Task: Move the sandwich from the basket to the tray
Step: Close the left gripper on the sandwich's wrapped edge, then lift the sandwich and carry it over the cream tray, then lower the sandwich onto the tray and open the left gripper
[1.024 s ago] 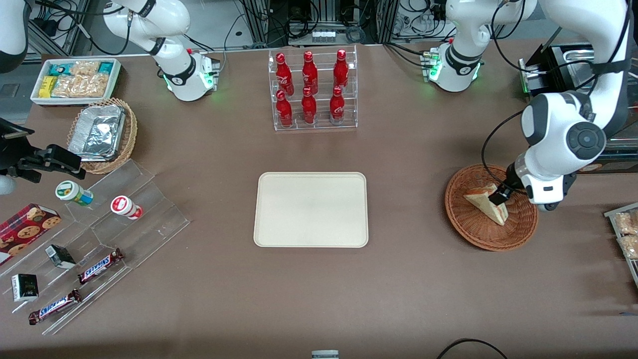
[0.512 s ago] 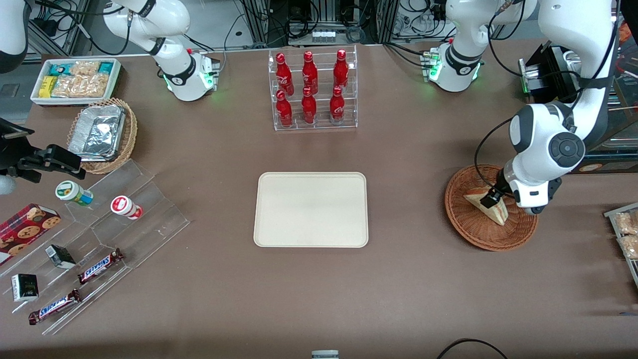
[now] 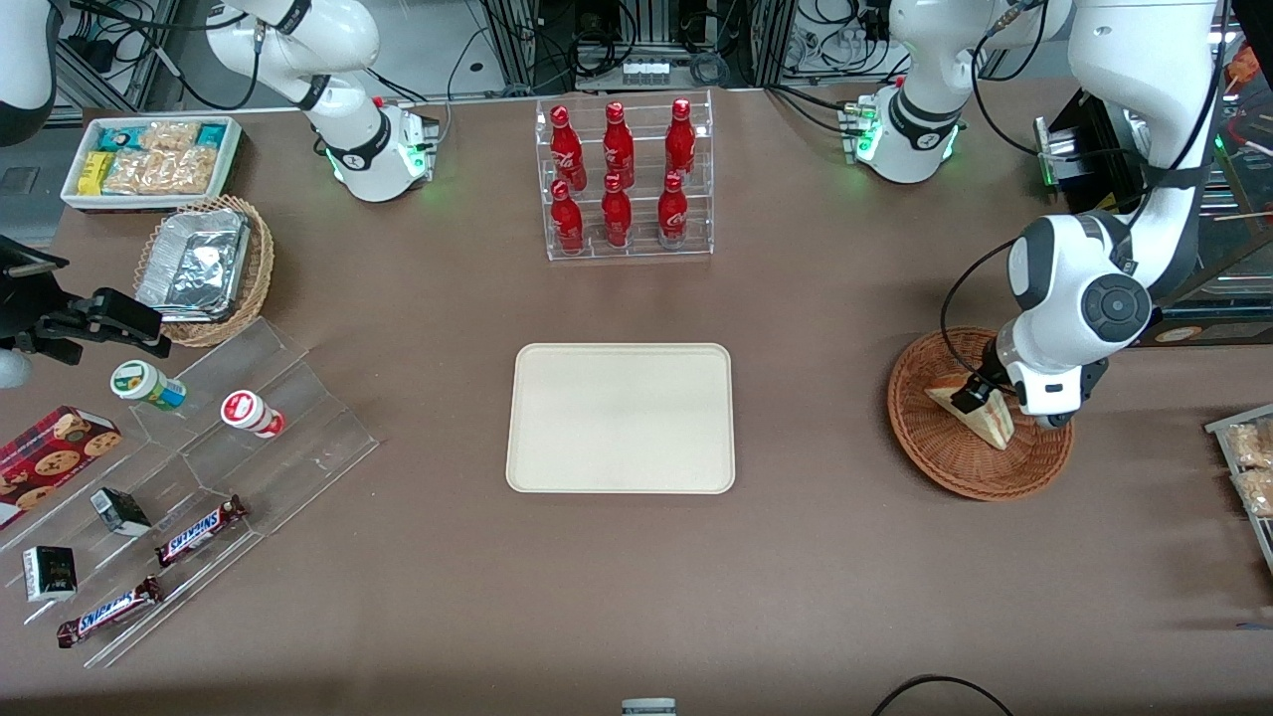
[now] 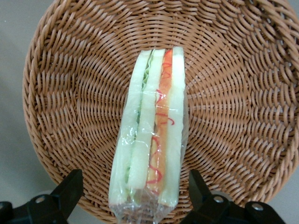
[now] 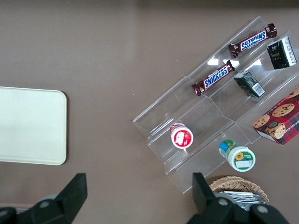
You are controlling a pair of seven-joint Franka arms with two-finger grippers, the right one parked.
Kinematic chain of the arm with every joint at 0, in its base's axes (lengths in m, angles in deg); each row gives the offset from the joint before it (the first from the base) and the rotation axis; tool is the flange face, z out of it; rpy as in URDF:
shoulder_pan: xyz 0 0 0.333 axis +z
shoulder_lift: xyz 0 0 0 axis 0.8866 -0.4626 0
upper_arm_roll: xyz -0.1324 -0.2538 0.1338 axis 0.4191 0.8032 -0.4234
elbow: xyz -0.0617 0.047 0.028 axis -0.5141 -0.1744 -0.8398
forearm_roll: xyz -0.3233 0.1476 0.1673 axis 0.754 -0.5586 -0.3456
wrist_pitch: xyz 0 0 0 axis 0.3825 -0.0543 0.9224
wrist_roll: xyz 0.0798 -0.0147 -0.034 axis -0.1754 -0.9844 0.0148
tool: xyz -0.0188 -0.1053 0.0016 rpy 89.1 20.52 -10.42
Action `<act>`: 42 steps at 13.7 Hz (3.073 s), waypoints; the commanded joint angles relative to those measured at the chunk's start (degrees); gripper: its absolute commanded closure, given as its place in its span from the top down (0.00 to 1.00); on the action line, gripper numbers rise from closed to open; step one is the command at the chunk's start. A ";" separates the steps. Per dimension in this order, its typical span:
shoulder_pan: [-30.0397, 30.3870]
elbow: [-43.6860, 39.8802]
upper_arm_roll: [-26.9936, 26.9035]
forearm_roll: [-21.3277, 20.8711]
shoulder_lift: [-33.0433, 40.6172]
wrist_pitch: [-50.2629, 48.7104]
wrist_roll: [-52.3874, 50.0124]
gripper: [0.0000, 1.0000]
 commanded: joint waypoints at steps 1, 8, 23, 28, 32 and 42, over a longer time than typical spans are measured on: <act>0.52 0.28 0.34 -0.18 -1.00 1.29 -0.86 1.00; -0.62 -3.85 0.43 -1.14 1.36 -5.27 -1.21 0.06; -31.00 -27.66 1.13 -2.02 4.63 -30.88 -3.14 0.05; -39.63 -29.69 1.13 -0.88 -5.90 -15.44 -4.19 0.07; -41.23 -31.53 1.05 -1.85 -15.49 -8.21 -4.20 0.07; -42.37 -34.44 1.05 -5.18 -23.24 -2.84 -4.29 0.07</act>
